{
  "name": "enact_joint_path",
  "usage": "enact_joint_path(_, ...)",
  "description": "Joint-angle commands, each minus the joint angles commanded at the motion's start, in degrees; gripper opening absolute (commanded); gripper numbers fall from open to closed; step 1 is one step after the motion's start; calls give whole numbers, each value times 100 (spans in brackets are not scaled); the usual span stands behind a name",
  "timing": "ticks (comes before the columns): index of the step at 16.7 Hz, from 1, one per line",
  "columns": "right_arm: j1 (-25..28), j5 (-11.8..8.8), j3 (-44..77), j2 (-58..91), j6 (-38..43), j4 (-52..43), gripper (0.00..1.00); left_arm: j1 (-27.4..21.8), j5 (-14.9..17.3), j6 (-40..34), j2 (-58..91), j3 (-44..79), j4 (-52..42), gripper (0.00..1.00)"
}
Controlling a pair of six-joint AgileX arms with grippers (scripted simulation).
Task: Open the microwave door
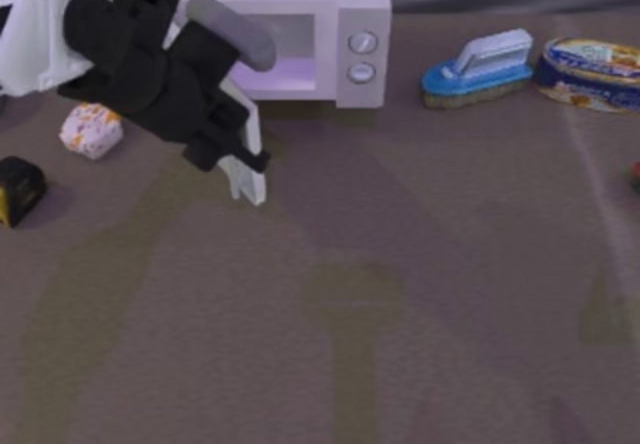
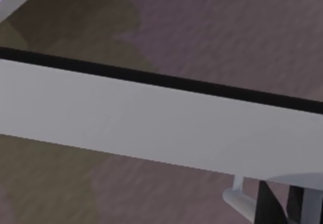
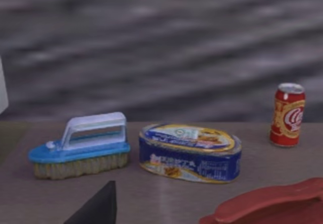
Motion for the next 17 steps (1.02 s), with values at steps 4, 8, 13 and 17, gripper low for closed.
enact_joint_path(4, 0, 0, 0, 0, 0, 0, 100, 0, 0, 0, 0, 0, 0, 0)
enact_joint_path(8, 0, 0, 0, 0, 0, 0, 100, 0, 0, 0, 0, 0, 0, 0)
enact_joint_path(13, 0, 0, 0, 0, 0, 0, 100, 111, 180, 304, -44, -41, -67, 0)
enact_joint_path(17, 0, 0, 0, 0, 0, 0, 100, 364, 456, 922, -97, -183, -267, 0)
